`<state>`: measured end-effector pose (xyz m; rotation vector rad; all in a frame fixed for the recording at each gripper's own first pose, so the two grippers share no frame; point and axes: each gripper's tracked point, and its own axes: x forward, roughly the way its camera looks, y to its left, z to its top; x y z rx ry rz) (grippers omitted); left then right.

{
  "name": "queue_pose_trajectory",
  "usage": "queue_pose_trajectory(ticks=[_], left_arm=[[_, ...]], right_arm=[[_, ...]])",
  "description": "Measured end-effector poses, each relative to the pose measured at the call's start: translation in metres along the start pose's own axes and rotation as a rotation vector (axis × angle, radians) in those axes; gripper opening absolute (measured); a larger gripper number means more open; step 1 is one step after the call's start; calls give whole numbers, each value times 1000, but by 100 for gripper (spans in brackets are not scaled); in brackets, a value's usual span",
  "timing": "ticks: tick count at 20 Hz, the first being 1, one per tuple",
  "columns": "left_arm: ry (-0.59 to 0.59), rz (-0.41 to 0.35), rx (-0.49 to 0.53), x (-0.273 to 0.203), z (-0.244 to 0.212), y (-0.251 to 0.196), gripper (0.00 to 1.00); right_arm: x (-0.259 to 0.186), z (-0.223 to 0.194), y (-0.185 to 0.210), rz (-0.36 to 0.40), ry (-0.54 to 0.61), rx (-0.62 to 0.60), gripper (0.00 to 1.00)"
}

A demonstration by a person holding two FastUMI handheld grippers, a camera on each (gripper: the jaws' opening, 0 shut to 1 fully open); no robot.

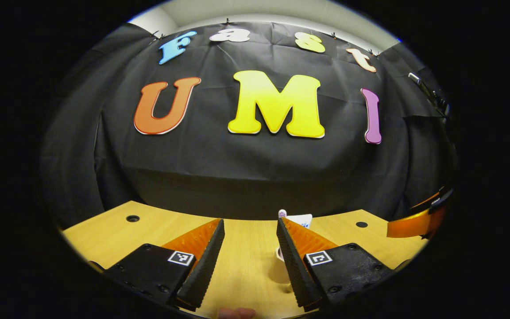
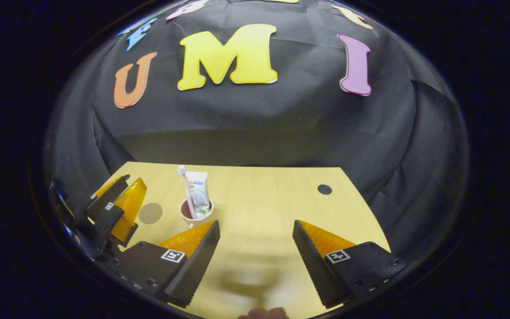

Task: Put the toothbrush and toothpaste on the desktop into the cup, then pick up the cup and place it on the coaster on the desktop.

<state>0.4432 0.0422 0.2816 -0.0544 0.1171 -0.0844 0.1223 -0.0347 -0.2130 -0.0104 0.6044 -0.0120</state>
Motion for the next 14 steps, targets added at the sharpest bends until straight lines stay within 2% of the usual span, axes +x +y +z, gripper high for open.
queue_pose_trajectory(ticks=[6, 14], left_arm=[[-6, 46, 24, -38, 22, 46, 77], [10, 150, 14, -83, 40, 114, 76]], right_arm=[[8, -2, 48, 45, 66, 17, 98], [40, -15, 98, 76, 242, 39, 98]])
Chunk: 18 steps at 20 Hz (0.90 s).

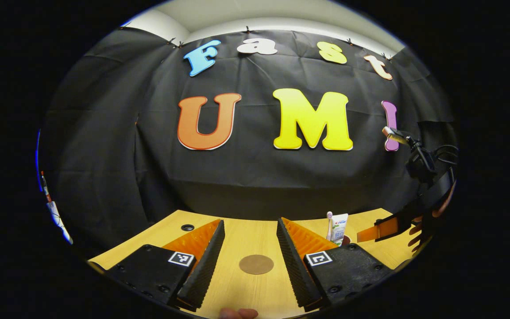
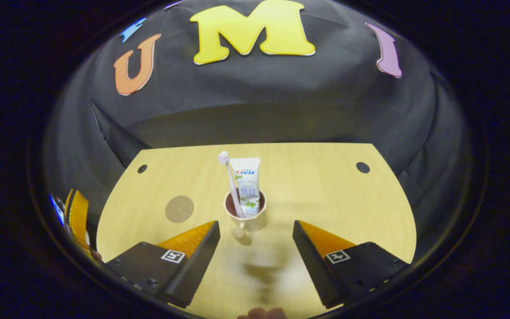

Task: Put the toothbrush and toothpaste on the desktop into the cup, then pick up the cup and place it on the coaster on the desktop.

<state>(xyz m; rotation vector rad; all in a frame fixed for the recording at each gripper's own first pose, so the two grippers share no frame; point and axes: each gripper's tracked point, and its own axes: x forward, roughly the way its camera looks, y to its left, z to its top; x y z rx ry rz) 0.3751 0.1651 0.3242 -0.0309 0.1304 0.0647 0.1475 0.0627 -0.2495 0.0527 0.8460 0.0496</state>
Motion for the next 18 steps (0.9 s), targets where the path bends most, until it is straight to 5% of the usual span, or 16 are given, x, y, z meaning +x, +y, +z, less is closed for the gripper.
queue_pose_trajectory(ticks=[18], left_arm=[[47, 151, -30, -17, -2, 87, 77]], right_arm=[[112, -50, 21, -75, 413, 51, 96]])
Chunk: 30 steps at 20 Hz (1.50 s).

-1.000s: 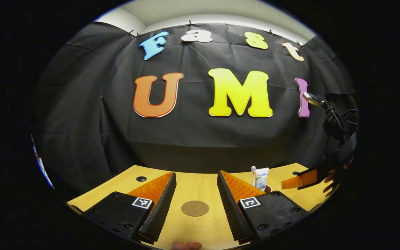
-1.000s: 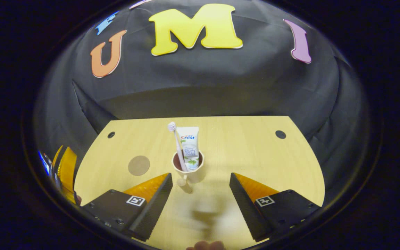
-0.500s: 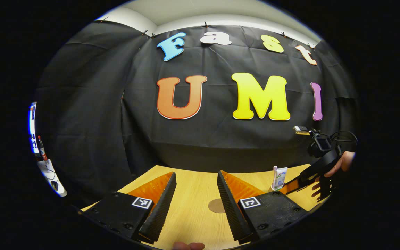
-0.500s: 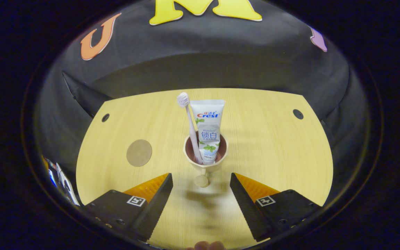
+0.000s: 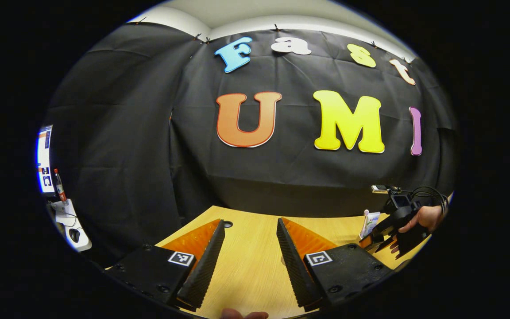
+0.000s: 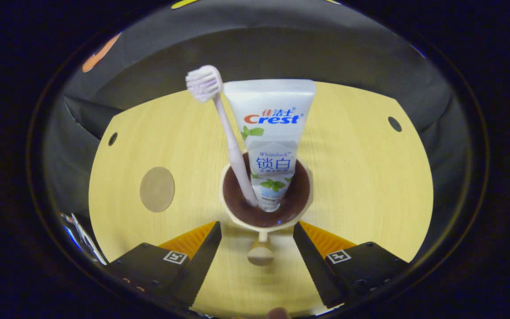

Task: Put the toothbrush and toothpaste on the desktop into the cup, then pick up the cup and place it on the coaster on the desktop.

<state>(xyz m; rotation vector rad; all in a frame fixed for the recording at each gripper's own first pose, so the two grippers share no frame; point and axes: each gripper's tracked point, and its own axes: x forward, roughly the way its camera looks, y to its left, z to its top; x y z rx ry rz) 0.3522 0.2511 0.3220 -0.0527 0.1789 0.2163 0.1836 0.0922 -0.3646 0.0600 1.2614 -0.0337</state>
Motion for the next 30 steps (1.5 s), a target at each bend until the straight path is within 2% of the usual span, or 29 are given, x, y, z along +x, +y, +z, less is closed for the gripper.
queue_pose_trajectory(ticks=[3, 5, 6, 7, 11, 15, 16, 17, 22, 27, 30], left_arm=[[12, 13, 12, -1, -2, 4, 77], [16, 21, 16, -1, -3, 6, 77], [22, 26, 18, 0, -5, 7, 77], [29, 33, 19, 0, -7, 10, 77], [53, 42, 3, -4, -14, 17, 77], [53, 32, 1, -3, -14, 14, 77], [52, 29, 1, -2, -14, 12, 77], [51, 23, 0, -1, -14, 12, 77], [62, 6, 1, 0, -20, 11, 77], [65, -8, -6, -2, -21, 11, 77], [67, -13, -2, -2, -24, 13, 77]], right_arm=[[9, 1, -1, 1, 39, 14, 94], [17, -3, -6, -8, 61, 12, 83], [17, -3, -5, -7, 66, 12, 73], [17, -3, -5, -9, 71, 9, 70], [21, -5, -6, -23, 86, -4, 67], [26, -11, -10, -41, 118, 7, 55], [28, -12, -9, -40, 120, 21, 37], [28, -12, -8, -36, 123, 12, 28], [25, -14, -5, -19, 132, -73, 28], [23, -12, -3, -8, 120, -63, 27], [17, -8, -1, -19, 87, -104, 27]])
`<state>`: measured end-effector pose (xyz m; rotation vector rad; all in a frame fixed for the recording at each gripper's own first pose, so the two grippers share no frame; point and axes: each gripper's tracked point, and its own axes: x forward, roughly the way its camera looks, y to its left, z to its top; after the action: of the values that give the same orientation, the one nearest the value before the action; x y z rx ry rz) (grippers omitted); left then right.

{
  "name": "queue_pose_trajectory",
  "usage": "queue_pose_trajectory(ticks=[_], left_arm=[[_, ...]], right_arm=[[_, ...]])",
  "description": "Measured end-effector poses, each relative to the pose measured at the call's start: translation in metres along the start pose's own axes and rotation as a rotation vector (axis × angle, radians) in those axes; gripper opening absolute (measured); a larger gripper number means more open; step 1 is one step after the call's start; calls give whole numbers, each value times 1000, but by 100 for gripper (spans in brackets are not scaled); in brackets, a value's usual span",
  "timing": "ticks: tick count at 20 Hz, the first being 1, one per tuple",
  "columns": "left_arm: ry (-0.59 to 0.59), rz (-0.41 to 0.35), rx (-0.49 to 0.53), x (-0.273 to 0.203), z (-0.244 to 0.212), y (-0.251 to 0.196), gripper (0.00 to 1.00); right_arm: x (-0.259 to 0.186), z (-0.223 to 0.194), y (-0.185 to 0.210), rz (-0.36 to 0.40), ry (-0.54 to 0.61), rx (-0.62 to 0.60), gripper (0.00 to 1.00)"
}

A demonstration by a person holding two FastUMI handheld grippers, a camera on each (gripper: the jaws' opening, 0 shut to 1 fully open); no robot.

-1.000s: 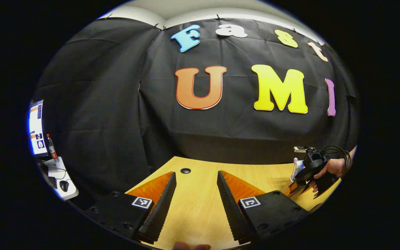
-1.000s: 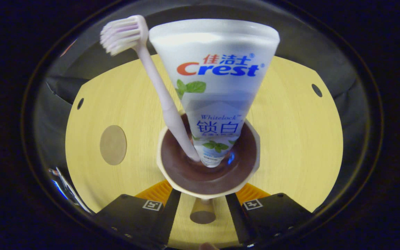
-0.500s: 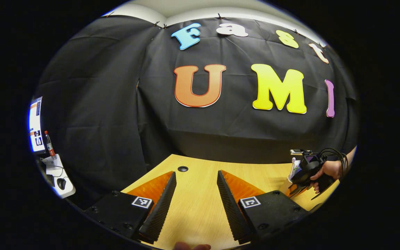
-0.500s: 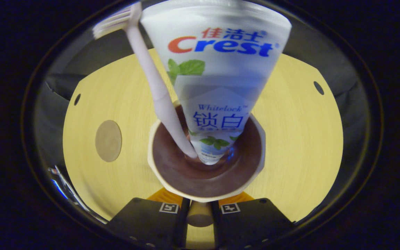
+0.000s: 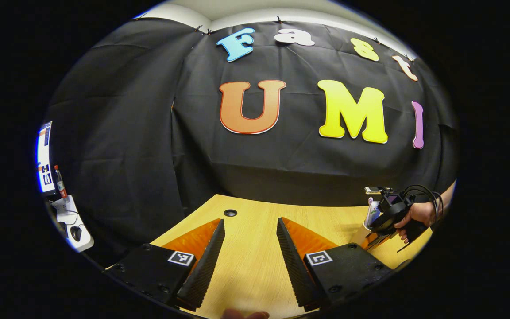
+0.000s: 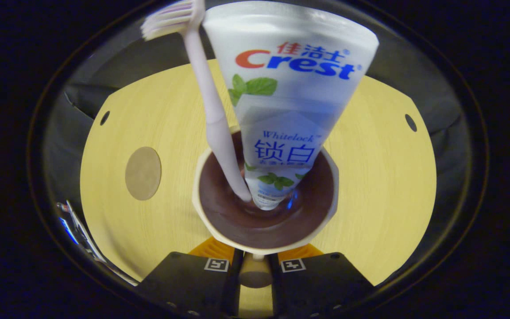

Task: Put the toothbrush and toothpaste on the desktop into the cup, then pick up the cup and place it on the coaster on the desktop.

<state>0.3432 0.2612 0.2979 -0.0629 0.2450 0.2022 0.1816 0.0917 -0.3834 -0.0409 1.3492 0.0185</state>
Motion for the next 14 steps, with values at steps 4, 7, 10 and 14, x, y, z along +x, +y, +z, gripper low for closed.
queue_pose_trajectory(ticks=[4, 7, 10, 14], left_arm=[[2, -5, -1, -5, -3, 4, 77], [0, -16, 4, -9, -5, 8, 77], [4, -27, 8, -14, -8, 15, 77], [0, -32, 9, -19, -10, 23, 77]], right_arm=[[-16, 11, 16, -3, -53, -56, 27], [-32, 17, 39, 26, -81, -90, 27], [-33, 19, 83, 59, -87, -133, 27], [-27, 18, 128, 82, -76, -182, 27]])
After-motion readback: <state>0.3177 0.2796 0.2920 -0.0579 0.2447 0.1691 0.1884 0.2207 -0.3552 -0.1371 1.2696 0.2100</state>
